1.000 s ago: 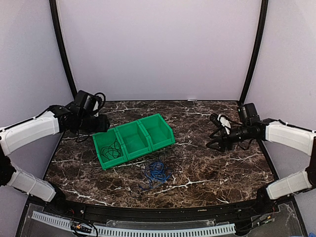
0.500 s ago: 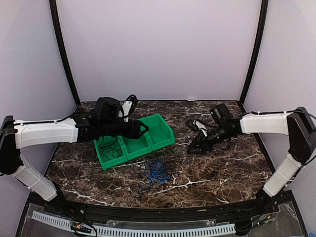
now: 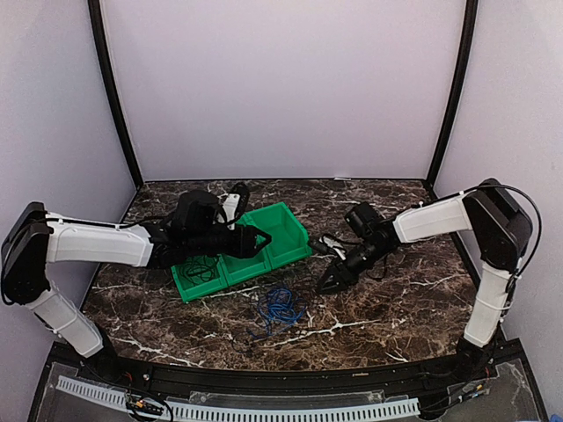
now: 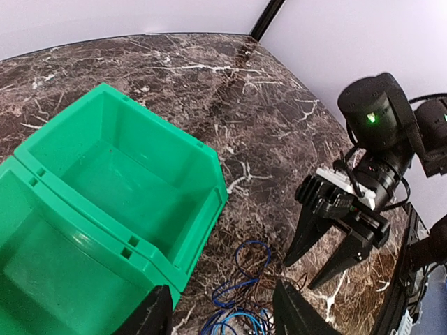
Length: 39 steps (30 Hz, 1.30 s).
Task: Untangle the cables
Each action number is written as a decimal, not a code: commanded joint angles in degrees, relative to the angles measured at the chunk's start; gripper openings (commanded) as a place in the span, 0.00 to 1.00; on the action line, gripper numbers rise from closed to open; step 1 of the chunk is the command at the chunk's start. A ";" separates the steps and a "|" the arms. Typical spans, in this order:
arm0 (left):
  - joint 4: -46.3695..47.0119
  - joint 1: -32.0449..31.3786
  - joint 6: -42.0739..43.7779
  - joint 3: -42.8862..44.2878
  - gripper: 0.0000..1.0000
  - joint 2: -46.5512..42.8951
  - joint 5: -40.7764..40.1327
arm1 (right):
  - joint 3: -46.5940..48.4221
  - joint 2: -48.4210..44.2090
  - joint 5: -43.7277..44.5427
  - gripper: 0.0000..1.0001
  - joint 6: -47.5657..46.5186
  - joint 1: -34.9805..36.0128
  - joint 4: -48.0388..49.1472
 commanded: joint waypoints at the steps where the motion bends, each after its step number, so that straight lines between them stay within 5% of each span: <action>1: 3.35 -2.26 2.19 -2.45 0.51 -2.57 3.54 | 2.74 1.20 -2.47 0.36 0.38 0.61 -0.65; 7: 8.28 -5.59 5.97 -6.09 0.53 -2.96 6.26 | 3.21 -2.77 -0.81 0.00 -1.29 0.72 -3.03; 11: 12.65 -8.54 8.82 -6.95 0.60 -1.80 4.87 | 4.59 -7.95 -1.36 0.00 -4.17 0.87 -8.25; 22: 30.64 -15.09 12.21 -4.95 0.59 8.56 -0.17 | 4.15 -15.15 -4.91 0.00 -5.72 1.67 -11.50; 31: 41.32 -15.30 11.39 0.07 0.51 21.37 -8.58 | 8.71 -20.58 -13.25 0.00 -7.34 1.67 -17.13; 39: 44.18 -15.31 7.22 3.50 0.30 29.83 -8.90 | 20.10 -23.54 -14.93 0.00 -11.11 1.22 -25.39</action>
